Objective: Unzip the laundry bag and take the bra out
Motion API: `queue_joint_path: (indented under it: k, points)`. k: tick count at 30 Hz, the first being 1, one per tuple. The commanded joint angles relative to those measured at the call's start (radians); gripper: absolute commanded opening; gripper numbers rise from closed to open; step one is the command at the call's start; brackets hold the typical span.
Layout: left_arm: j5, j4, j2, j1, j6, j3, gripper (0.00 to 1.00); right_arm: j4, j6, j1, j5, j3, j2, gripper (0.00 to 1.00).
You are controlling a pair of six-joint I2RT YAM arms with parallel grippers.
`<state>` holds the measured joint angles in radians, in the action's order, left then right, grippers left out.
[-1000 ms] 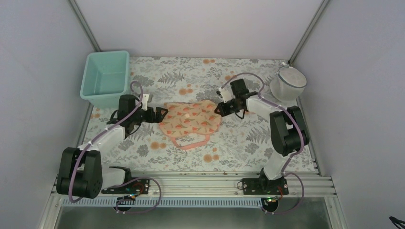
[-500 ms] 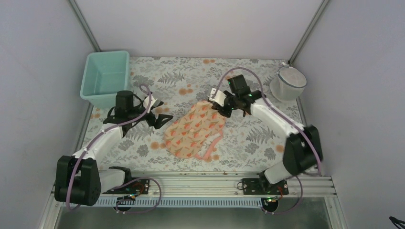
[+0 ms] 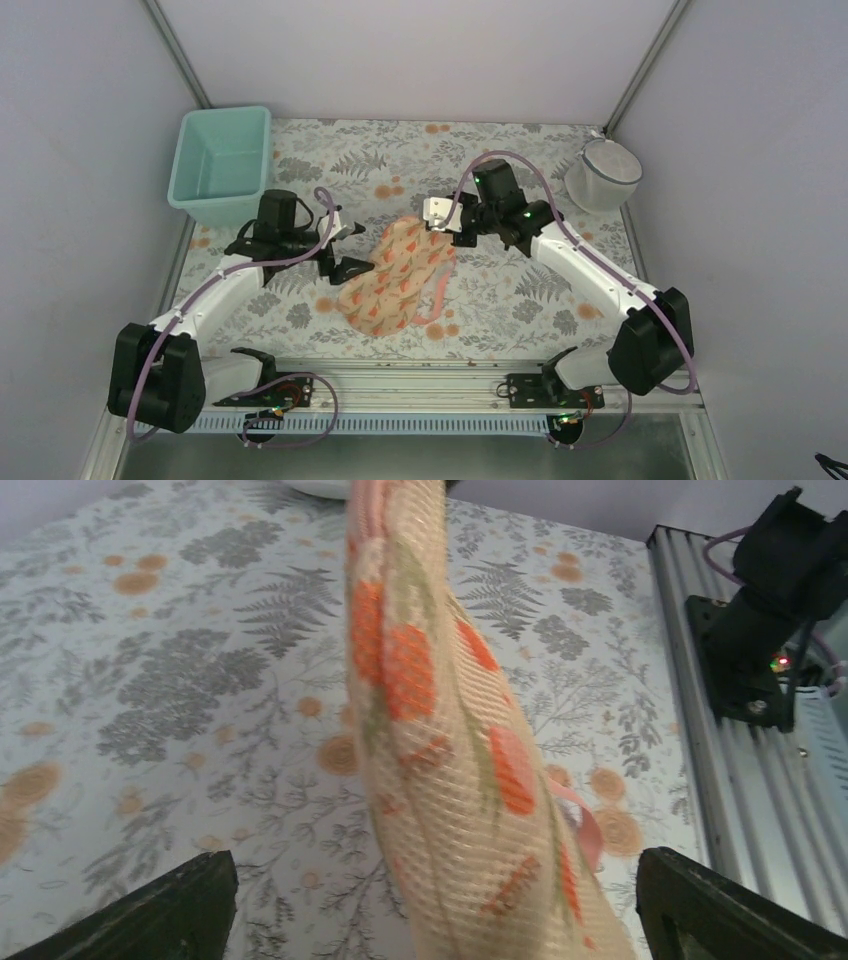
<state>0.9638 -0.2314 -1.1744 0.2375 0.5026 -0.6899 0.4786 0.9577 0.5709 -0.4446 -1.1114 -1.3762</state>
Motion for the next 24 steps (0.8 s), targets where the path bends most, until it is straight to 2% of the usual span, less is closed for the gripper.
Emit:
queue_joint_path:
  k: [1,7,14,16,20,24]
  points:
    - [0.068,-0.052,-0.004,0.024,0.036,-0.004,0.96,-0.048,0.054,0.014,0.002,-0.057,-0.017,0.04]
    - [0.038,-0.017,-0.008,0.049,-0.002,0.012,0.60,-0.062,0.070,0.023,-0.014,-0.070,-0.019,0.04]
    - [0.007,-0.004,-0.015,0.066,-0.010,0.051,0.50,-0.096,0.061,0.020,-0.060,-0.065,0.018,0.04]
    - [0.004,-0.003,-0.009,0.067,-0.013,0.061,0.39,-0.098,0.058,0.017,-0.069,-0.065,0.024,0.04]
    - [0.008,0.001,-0.005,0.068,-0.018,0.068,0.05,-0.111,0.050,0.008,-0.096,-0.064,0.035,0.04]
    - [0.046,0.013,0.005,0.069,-0.044,0.061,0.02,-0.146,0.004,0.002,-0.115,-0.061,0.044,0.04]
